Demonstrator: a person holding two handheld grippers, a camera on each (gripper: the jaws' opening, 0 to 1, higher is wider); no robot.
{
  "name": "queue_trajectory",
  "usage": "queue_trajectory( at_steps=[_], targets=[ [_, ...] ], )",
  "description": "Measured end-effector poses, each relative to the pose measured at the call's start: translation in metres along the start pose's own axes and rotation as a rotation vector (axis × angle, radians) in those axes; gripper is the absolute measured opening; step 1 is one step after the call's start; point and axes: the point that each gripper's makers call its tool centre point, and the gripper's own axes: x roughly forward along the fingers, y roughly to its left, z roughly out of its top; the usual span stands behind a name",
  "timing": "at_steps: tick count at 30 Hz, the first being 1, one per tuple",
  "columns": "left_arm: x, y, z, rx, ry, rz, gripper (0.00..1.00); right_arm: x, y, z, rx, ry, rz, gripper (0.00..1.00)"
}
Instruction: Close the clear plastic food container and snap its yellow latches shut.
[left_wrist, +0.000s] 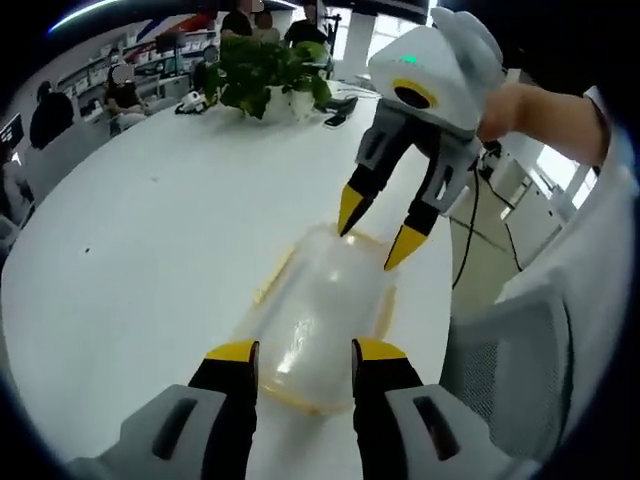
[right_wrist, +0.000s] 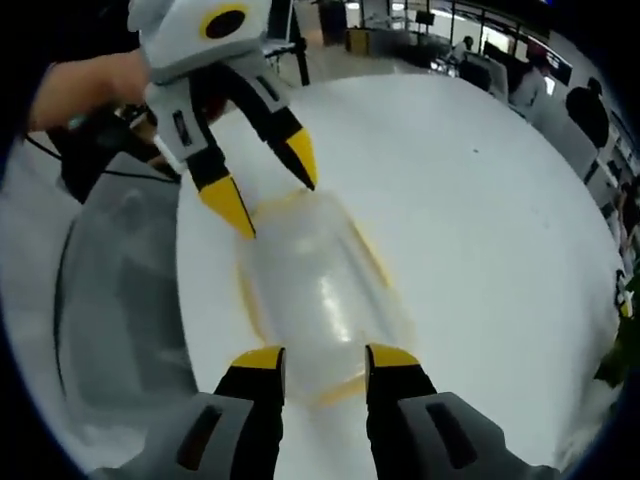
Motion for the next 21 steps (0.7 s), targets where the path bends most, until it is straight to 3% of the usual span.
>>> queue_trajectory(
  at_steps=[9, 21],
  targets=[
    [0.007, -0.003, -0.001, 0.053, 0.023, -0.024, 0.35, 0.001, 0.0, 0.003, -0.04, -0.003, 0.021, 0.28],
    [0.014, -0.004, 0.007, 0.182, 0.018, -0.041, 0.33, 0.008, 0.002, 0.014, -0.113, -0.004, 0.037, 0.27]
  ],
)
